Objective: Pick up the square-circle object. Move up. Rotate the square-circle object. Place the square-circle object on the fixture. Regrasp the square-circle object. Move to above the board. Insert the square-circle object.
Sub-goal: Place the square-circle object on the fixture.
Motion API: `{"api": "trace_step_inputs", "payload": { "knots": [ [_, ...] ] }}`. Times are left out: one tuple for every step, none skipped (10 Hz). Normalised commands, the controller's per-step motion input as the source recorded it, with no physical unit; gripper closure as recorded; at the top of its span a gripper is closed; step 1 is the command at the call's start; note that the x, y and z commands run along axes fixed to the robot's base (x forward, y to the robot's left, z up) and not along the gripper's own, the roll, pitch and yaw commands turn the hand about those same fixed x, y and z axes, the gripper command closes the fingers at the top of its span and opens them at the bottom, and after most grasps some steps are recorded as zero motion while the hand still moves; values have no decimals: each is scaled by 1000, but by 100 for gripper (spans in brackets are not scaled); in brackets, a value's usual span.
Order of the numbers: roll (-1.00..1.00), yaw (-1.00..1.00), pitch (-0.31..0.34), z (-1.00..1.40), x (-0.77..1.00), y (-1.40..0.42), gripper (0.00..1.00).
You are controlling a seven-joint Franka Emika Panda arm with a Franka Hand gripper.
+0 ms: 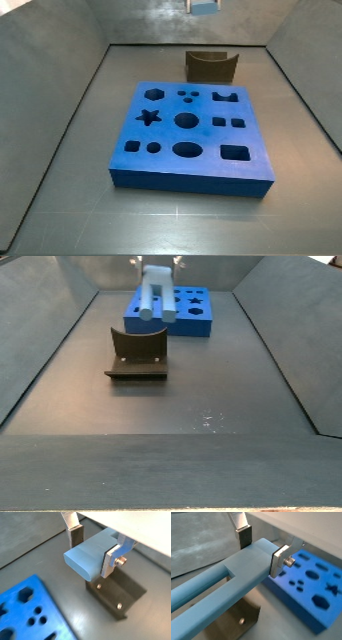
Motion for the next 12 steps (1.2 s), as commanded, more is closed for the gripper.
{"api": "trace_step_inputs", "payload": {
  "knots": [
    [-1000, -87, 126, 32, 554, -49, 100],
    [-1000, -91, 129, 21, 495, -17, 100],
    [-1000, -102, 137, 8, 348, 16, 100],
    [-1000, -111, 141, 1, 255, 23, 100],
    [-1000, -121, 143, -5, 164, 34, 100],
    [-1000, -138, 140, -2, 63, 38, 100],
    [-1000, -156, 129, -1, 38, 37, 100],
    [-1000, -185, 124, -12, 51, 35, 100],
    [-1000, -211, 126, -18, 69, 41, 100],
    [-985, -239, 122, -16, 81, 44, 100],
    [-741, -225, 74, -21, 86, 44, 100],
    [-494, -206, 23, -18, 81, 46, 100]
  ]
}}
